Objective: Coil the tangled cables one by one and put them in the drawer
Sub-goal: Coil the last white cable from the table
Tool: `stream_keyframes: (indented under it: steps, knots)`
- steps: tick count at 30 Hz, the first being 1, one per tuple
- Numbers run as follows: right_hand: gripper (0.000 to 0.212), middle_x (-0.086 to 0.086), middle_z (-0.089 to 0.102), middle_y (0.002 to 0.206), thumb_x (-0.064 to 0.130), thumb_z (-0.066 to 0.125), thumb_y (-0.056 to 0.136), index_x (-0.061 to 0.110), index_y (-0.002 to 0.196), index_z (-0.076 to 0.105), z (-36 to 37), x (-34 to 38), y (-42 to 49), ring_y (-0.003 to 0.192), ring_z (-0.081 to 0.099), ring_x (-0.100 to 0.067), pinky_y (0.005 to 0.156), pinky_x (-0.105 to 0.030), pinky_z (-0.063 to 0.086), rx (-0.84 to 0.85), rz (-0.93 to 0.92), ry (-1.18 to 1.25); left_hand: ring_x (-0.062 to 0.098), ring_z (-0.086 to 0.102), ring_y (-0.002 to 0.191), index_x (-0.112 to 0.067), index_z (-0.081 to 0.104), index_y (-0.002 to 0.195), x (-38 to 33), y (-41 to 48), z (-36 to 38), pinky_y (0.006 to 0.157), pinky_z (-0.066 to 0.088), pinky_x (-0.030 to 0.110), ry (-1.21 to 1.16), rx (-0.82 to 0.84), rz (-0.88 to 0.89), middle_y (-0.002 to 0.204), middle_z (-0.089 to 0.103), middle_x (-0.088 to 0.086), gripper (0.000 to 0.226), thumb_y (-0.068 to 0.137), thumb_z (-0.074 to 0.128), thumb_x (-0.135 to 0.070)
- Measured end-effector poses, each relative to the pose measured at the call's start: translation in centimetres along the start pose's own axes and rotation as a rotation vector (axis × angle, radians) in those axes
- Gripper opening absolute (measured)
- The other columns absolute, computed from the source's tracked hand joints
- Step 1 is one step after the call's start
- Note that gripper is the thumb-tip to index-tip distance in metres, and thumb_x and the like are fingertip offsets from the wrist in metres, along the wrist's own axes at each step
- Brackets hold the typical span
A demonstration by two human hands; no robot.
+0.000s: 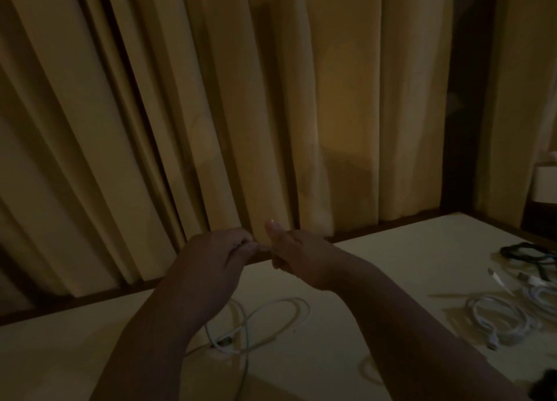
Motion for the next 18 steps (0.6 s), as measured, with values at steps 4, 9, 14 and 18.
stream_keyframes:
  steps: [4,9,14,18]
  knots:
    - [0.081,0.003,0.037,0.053,0.086,0.012,0.087,0.021,0.056,0.049,1.9,0.0,-0.3,0.046,0.026,-0.011,0.050,-0.030,0.020,0.278,0.082,0.409,0.007,0.059,0.069,-0.034,0.061,0.078,0.7,0.1,-0.7,0.057,0.044,0.033,-0.046,-0.085,0.050,0.065,0.061,-0.011,0.024,0.097,0.051,-0.045]
    - [0.071,0.006,0.026,0.050,0.089,0.026,0.075,0.020,0.059,0.032,2.6,3.0,-1.4,0.045,0.012,-0.011,0.044,-0.027,0.008,0.507,0.058,0.866,0.012,0.057,0.062,-0.027,0.059,0.080,0.8,-0.1,-0.3,0.053,0.039,0.028,-0.108,-0.193,0.110,0.063,0.057,-0.005,0.043,0.101,0.037,-0.057]
    - [0.070,0.008,0.021,0.049,0.087,0.021,0.082,0.022,0.059,0.032,2.0,4.3,-1.0,0.043,0.011,-0.008,0.040,-0.022,0.008,0.456,0.015,1.260,0.015,0.051,0.055,-0.024,0.057,0.075,0.4,-0.1,1.3,0.048,0.034,0.022,-0.313,-0.212,0.058,0.065,0.056,-0.002,0.033,0.099,0.038,-0.038]
    - [0.073,0.008,0.017,0.054,0.085,0.018,0.087,0.021,0.058,0.038,0.7,4.6,-0.9,0.044,0.013,-0.007,0.038,-0.021,0.013,0.351,-0.041,1.530,0.004,0.042,0.048,-0.019,0.059,0.076,-0.1,-0.1,2.4,0.048,0.034,0.024,-0.411,-0.191,-0.039,0.053,0.051,-0.010,0.038,0.102,0.037,-0.036]
Point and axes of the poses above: each hand's wrist, its own y-axis towards the middle knuckle, its own z-axis out of the palm, x = y × z, the point moved 9 cm from there along y, towards the middle knuckle
